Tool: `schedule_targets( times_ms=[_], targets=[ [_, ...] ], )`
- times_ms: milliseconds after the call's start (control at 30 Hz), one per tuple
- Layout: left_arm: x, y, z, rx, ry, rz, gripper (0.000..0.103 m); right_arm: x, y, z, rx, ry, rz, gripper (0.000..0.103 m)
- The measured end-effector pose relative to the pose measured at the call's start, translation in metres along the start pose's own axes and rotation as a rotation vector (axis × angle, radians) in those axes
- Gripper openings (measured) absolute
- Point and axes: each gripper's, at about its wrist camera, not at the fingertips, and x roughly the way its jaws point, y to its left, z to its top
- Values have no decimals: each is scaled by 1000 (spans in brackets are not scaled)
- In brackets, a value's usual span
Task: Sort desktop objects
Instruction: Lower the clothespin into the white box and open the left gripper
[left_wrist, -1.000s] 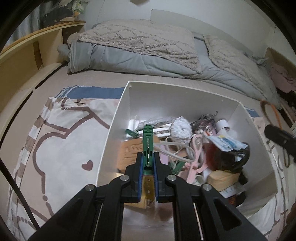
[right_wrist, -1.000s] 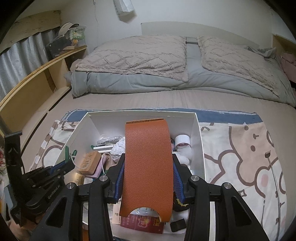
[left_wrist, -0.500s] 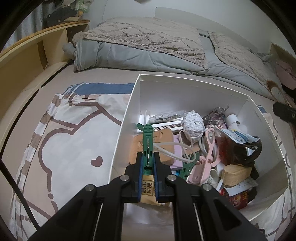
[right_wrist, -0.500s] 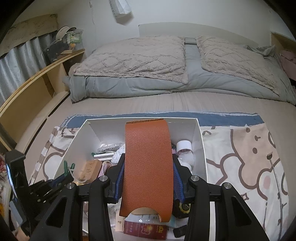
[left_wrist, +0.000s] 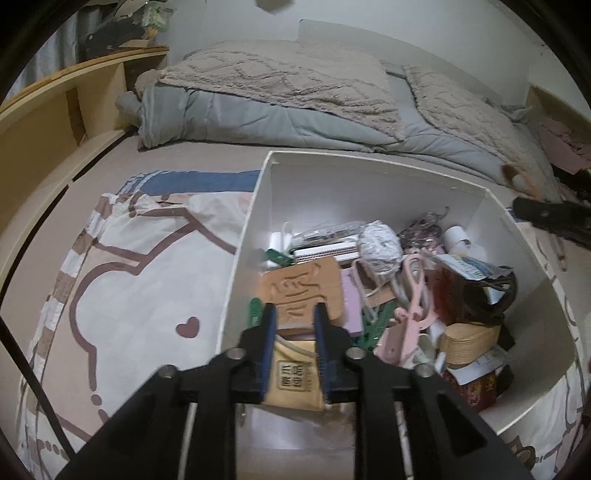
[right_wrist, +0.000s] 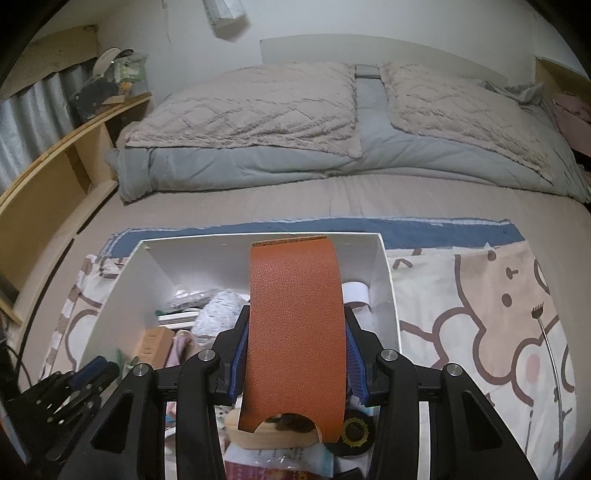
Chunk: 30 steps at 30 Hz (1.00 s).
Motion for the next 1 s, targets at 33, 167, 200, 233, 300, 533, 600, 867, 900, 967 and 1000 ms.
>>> schedule_targets(
  times_ms=[33,167,200,233,300,533,600,867,900,967,1000],
  targets=[
    [-3,-3,0,7,-16,-3,38,2,-1,0,3,3,-2,45],
    [-13,-9,0,37,-84,-22,53,12,-5,0,6,21,-14,45],
    [-14,-10,1,42,-93,-28,53,14,-5,0,3,24,-17,45],
    [-15,-10,1,46,-104,-34,54,18,-5,0,1,30,-21,45],
    [-18,-9,0,47,-123,-40,57,25,-5,-1,-2,41,-24,45],
    [-20,-3,1,35,-156,-43,58,44,-3,-2,-24,85,-42,45],
    [-21,-3,1,44,-163,-43,58,48,-3,-1,-24,106,-41,45],
    [-20,-7,-1,71,-177,-45,59,56,-3,0,-36,157,-28,45],
    [-20,-8,-1,69,-176,-47,59,56,-4,0,-34,158,-30,45],
    [-20,-9,-1,69,-174,-51,62,55,-5,1,-22,157,-16,45],
    [-20,-9,-2,70,-176,-52,62,55,-6,1,-19,162,-6,51]
  ],
)
